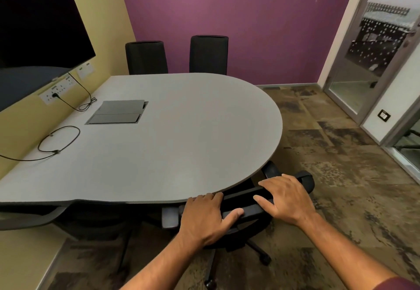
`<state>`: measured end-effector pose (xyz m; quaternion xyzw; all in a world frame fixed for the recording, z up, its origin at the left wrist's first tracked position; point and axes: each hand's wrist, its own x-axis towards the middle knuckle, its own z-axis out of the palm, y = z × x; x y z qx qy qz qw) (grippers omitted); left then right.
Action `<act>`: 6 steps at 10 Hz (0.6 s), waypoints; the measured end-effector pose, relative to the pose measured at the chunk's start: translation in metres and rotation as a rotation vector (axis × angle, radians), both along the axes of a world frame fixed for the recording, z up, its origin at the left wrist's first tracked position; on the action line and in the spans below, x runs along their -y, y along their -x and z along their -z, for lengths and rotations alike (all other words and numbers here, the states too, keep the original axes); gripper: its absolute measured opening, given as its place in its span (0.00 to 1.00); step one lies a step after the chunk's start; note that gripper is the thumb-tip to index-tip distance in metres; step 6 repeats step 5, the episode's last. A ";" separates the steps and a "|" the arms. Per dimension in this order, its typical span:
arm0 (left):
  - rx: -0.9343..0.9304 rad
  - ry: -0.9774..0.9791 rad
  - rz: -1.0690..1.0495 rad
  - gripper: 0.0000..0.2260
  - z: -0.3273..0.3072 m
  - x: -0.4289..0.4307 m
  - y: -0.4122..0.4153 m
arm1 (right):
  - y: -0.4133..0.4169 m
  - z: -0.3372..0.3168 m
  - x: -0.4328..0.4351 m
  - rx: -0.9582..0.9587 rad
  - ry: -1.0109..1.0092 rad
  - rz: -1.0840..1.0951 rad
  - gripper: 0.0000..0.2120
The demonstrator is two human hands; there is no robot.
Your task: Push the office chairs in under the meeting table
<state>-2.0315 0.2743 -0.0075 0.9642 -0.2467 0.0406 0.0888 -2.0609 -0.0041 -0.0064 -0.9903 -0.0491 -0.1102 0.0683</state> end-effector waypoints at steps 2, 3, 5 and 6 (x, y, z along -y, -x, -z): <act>-0.022 -0.010 0.026 0.43 -0.003 0.008 0.006 | 0.003 -0.001 0.009 -0.033 0.009 -0.015 0.37; -0.032 -0.028 0.035 0.43 -0.006 0.001 0.009 | 0.007 -0.003 0.001 -0.111 0.045 -0.007 0.41; -0.175 0.003 0.055 0.45 -0.015 -0.008 -0.007 | 0.000 -0.013 -0.012 -0.215 0.021 -0.046 0.49; -0.175 0.003 0.055 0.45 -0.015 -0.008 -0.007 | 0.000 -0.013 -0.012 -0.215 0.021 -0.046 0.49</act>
